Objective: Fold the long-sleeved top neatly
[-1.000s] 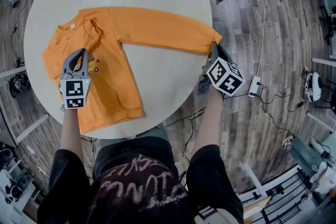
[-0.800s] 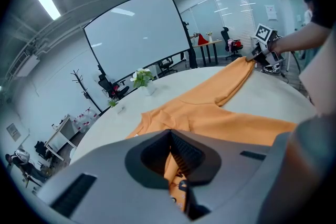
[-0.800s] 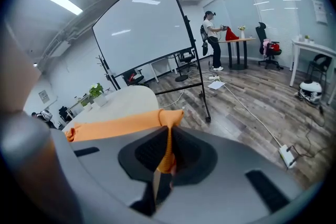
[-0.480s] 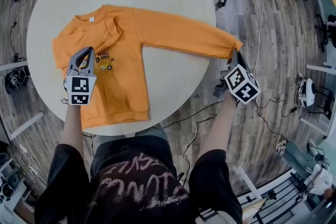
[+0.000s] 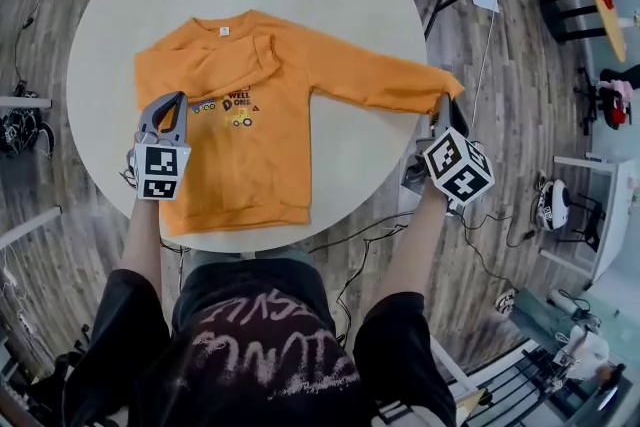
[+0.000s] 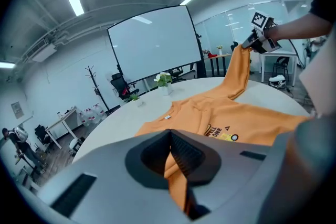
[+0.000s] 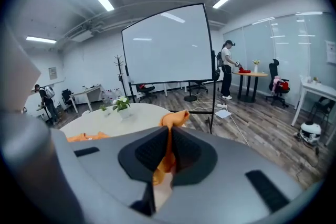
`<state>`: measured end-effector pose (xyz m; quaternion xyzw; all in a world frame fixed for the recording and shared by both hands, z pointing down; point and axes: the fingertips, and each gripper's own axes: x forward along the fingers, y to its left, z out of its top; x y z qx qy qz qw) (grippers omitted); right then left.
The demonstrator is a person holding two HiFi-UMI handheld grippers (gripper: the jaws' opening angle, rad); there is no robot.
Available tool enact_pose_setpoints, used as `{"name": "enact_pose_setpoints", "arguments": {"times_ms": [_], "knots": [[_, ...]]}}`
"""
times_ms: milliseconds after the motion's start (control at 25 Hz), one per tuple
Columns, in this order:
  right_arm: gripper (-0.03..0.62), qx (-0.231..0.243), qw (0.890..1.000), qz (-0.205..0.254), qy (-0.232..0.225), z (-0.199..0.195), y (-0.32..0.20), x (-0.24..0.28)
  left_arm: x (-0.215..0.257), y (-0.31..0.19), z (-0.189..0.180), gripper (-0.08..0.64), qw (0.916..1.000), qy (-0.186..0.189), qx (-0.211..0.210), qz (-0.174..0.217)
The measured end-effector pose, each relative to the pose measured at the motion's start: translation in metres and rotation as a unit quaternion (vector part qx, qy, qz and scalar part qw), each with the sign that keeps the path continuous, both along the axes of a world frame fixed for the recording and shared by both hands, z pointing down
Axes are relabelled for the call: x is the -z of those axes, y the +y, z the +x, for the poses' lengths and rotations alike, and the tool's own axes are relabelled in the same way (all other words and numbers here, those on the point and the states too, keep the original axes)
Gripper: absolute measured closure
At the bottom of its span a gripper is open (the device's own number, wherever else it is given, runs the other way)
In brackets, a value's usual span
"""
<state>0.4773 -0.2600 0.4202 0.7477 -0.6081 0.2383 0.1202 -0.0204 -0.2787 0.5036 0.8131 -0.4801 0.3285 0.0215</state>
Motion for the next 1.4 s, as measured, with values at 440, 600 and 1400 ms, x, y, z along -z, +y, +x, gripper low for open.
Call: {"name": "enact_pose_setpoints", "arguments": {"times_ms": [440,600,1400], "knots": [[0.568,0.099,0.994,0.027,0.03,-0.192,-0.043,0.059,0.016,0.02,-0.122,0.548,0.9979,0.042,0.047,0.016],[0.568,0.142,0.989,0.023,0.036,-0.264,-0.059,0.061,0.018,0.028,-0.164,0.547,0.9959,0.063,0.063,0.015],[0.53,0.333,0.934,-0.108,0.073,-0.522,-0.062,-0.076,-0.034,0.075,-0.226,0.547,0.9966,0.067,0.028,-0.04]]}}
